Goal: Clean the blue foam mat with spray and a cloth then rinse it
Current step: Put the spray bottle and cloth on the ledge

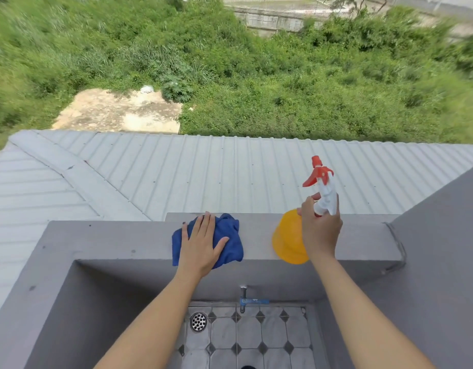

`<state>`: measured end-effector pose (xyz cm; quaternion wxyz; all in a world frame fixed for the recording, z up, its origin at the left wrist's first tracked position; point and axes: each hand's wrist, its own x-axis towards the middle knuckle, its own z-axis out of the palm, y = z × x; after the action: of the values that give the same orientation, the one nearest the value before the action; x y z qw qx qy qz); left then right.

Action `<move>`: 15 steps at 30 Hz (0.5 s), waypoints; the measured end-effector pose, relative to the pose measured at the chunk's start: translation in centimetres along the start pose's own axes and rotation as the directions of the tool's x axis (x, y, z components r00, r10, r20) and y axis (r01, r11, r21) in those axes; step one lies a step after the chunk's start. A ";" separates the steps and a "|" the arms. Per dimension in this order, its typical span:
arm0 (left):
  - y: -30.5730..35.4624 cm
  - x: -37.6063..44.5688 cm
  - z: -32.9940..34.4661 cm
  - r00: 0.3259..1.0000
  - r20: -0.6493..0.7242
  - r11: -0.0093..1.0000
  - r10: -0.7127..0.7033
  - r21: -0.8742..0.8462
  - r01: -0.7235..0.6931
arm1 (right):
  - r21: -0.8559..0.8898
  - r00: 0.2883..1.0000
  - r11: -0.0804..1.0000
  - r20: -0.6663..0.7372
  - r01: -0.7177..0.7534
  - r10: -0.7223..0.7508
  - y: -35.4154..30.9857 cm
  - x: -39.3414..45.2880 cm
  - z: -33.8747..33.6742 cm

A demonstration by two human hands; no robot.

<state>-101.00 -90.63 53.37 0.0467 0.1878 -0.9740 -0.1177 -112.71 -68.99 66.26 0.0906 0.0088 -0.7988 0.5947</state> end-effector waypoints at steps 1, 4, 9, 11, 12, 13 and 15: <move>-0.2 0.0 -0.1 0.999 0.030 1.000 0.016 0.001 -0.016 | 0.000 1.000 1.000 -0.008 0.002 -0.002 0.0 0.0 0.1; -0.8 -0.1 -1.2 0.986 0.146 0.994 0.086 0.051 -0.094 | -0.009 1.000 1.000 -0.016 -0.002 0.002 -0.3 -0.2 0.0; -0.9 0.1 -2.4 0.963 0.253 0.990 0.094 0.082 -0.118 | -0.044 0.996 0.997 0.049 -0.066 0.068 -1.4 -0.9 -1.0; -0.3 0.0 -2.8 0.961 0.270 0.993 0.062 0.083 -0.088 | -0.063 0.991 0.995 0.100 -0.084 0.090 -1.7 -1.0 -1.5; 0.0 0.0 -3.0 0.963 0.266 0.994 0.046 0.082 -0.071 | -0.086 0.986 0.992 0.129 -0.091 0.101 -1.8 -0.9 -1.7; 0.3 -0.1 -3.4 0.965 0.261 0.996 0.030 0.077 -0.052 | -0.112 0.980 0.989 0.160 -0.097 0.115 -2.1 -0.9 -2.0; 0.7 -0.2 -4.5 0.970 0.241 0.997 0.014 0.069 -0.032 | -0.191 0.966 0.977 0.220 -0.094 0.136 -2.2 -0.6 -2.6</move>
<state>-100.48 -90.85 57.86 -0.0770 0.1623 -0.9783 -0.1037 -111.47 -67.24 68.91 -0.0375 0.0233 -0.8532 0.5197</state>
